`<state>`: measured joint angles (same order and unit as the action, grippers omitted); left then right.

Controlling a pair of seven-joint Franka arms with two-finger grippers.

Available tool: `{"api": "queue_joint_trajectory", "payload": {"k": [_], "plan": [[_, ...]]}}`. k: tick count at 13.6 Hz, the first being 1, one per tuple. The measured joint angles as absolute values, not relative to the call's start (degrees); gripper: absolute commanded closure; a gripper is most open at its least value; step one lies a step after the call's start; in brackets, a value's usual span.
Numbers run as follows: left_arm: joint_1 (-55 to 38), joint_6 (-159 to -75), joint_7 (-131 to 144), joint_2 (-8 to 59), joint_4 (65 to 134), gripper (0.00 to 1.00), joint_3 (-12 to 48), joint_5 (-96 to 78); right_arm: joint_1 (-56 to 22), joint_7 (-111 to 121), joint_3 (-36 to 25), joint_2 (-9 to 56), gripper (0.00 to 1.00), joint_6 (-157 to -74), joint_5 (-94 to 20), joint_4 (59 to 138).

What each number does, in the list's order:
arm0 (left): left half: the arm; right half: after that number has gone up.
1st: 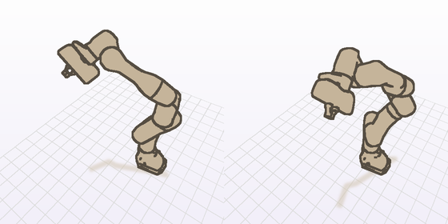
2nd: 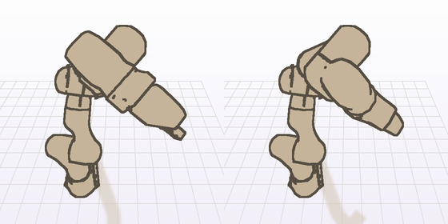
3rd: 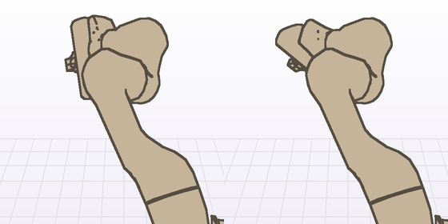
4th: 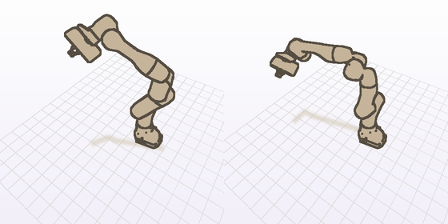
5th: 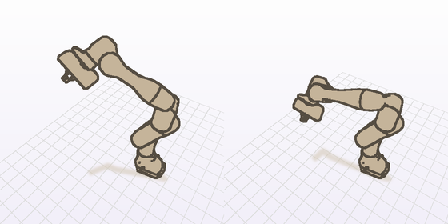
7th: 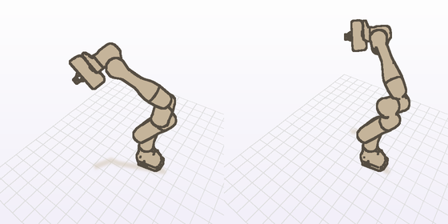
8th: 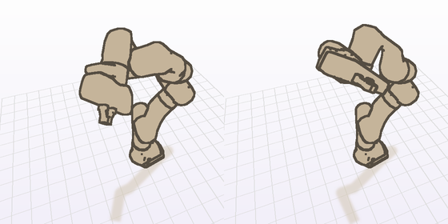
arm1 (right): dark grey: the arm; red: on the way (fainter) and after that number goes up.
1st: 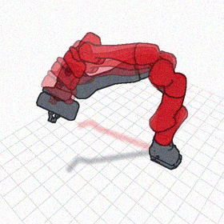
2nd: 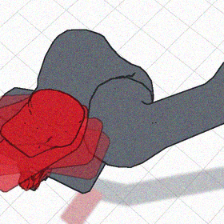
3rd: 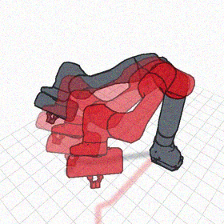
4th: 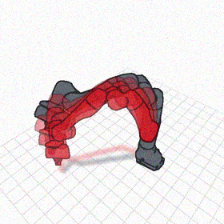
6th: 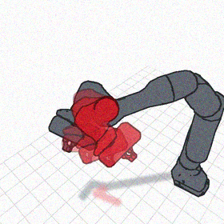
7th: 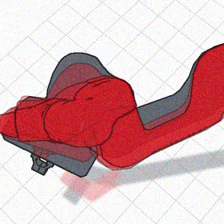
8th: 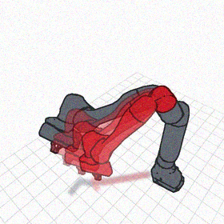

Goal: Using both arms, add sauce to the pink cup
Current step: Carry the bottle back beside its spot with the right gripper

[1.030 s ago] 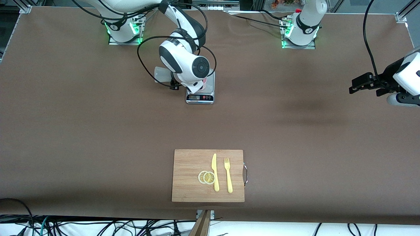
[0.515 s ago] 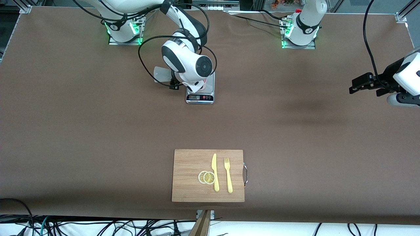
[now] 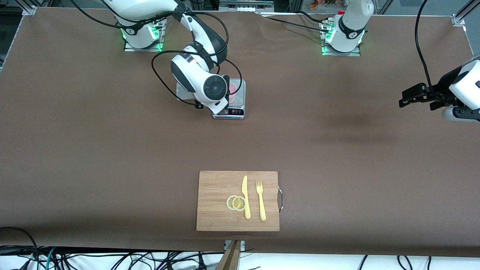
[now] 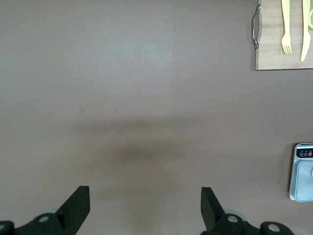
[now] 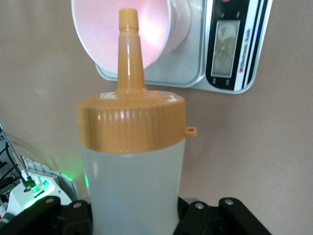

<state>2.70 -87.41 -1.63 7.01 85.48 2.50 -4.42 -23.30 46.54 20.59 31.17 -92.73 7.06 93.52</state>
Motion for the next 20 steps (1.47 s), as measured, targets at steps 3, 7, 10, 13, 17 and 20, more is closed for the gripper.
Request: {"api": "queue_joint_trajectory", "payload": {"k": [3, 7, 10, 13, 17, 20], "plan": [[2.69, -87.41, -1.63, 7.01, 85.47, 0.0, 2.5, -4.42, -20.71, 51.4, 20.56, 29.78, 0.8, -94.8, 3.03, 93.76], [2.69, -87.41, -1.63, 7.01, 85.46, 0.0, 2.52, -4.42, -9.39, 66.4, 20.34, 27.02, 0.8, -98.58, -9.22, 95.96], [2.68, -87.41, -1.63, 7.01, 85.45, 0.0, 2.53, -4.42, 0.51, 77.9, 20.18, 26.36, 0.8, -98.6, -18.42, 96.86], [2.69, -87.41, -1.63, 7.02, 85.44, 0.0, 2.52, -4.42, 8.4, 89.07, 19.66, 26.61, 0.8, -97.65, -27.92, 97.88], [2.68, -87.41, -1.63, 7.03, 85.44, 0.0, 2.51, -4.42, 12.58, 107.05, 11.08, 30.38, 0.8, -91.02, -43.62, 99.28], [2.69, -87.41, -1.63, 7.03, 85.43, 0.0, 2.51, -4.42, 15.71, 117.57, 7.5, 34.73, 0.8, -85.62, -49.34, 99.67]]}}
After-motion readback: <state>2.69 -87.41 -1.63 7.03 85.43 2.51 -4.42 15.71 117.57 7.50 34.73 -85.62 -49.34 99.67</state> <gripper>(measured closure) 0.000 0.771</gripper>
